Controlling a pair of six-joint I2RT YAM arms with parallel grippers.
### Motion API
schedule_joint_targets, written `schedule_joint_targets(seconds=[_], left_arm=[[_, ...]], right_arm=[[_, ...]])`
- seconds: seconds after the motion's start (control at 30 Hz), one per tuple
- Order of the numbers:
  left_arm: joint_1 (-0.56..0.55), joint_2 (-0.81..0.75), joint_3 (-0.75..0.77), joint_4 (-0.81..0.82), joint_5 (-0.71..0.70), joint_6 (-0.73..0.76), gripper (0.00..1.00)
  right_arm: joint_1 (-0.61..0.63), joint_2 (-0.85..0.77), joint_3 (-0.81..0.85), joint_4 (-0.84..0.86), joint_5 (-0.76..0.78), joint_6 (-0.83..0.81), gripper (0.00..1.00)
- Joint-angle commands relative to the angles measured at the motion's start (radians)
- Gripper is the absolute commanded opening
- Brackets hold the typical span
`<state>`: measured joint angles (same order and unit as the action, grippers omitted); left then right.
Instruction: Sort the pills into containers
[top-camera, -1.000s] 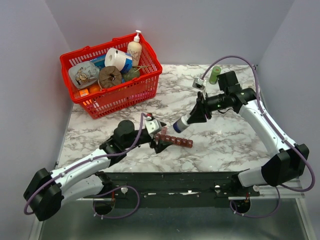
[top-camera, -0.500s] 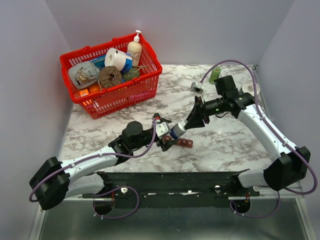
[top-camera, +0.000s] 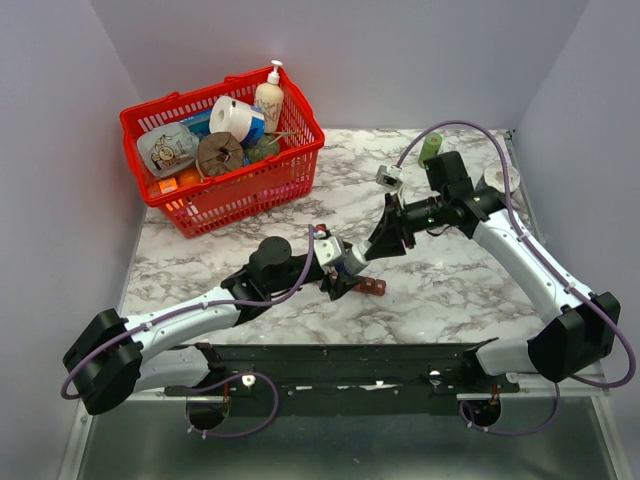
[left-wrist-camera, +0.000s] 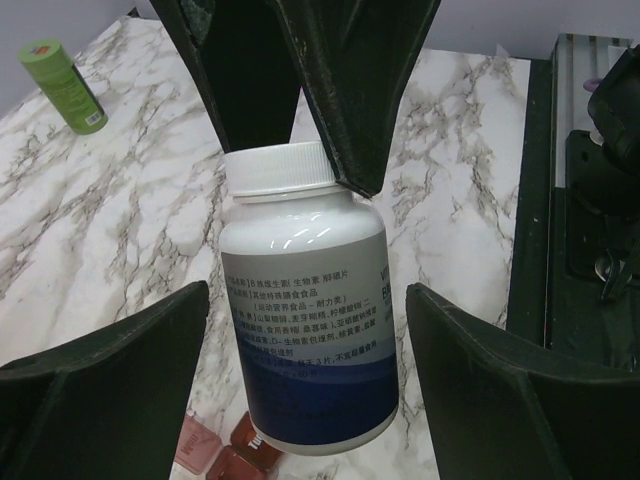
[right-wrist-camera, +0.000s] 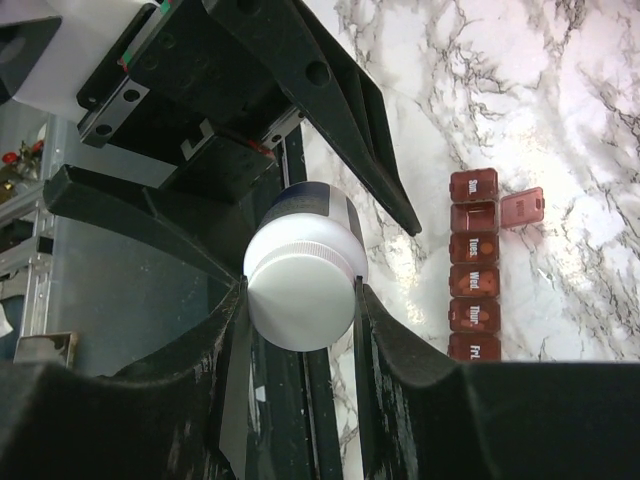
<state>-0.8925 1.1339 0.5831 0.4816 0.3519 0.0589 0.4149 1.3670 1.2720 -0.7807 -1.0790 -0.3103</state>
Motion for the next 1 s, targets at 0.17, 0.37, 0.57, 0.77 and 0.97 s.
schedule_joint_targets(seconds=[0.17, 0.37, 0.57, 0.77, 0.97], left_arm=[[-0.006, 0.013, 0.050, -0.058, -0.007, 0.001, 0.73], [-0.006, 0.041, 0.090, -0.122, 0.033, -0.010, 0.16], [-0.003, 0.037, 0.106, -0.230, 0.116, 0.013, 0.00], [0.012, -0.008, 0.104, -0.346, 0.235, 0.045, 0.00], [0.013, -0.057, 0.095, -0.441, 0.341, 0.107, 0.00]], right_arm=[[0.015, -0.014, -0.016, 0.031, 0.027, -0.001, 0.09], [0.024, -0.014, -0.020, 0.024, 0.036, -0.013, 0.09], [0.062, -0.026, -0.022, -0.052, 0.037, -0.151, 0.10], [0.130, -0.066, -0.066, -0.106, 0.114, -0.363, 0.11], [0.147, -0.106, -0.082, -0.209, 0.083, -0.789, 0.15]])
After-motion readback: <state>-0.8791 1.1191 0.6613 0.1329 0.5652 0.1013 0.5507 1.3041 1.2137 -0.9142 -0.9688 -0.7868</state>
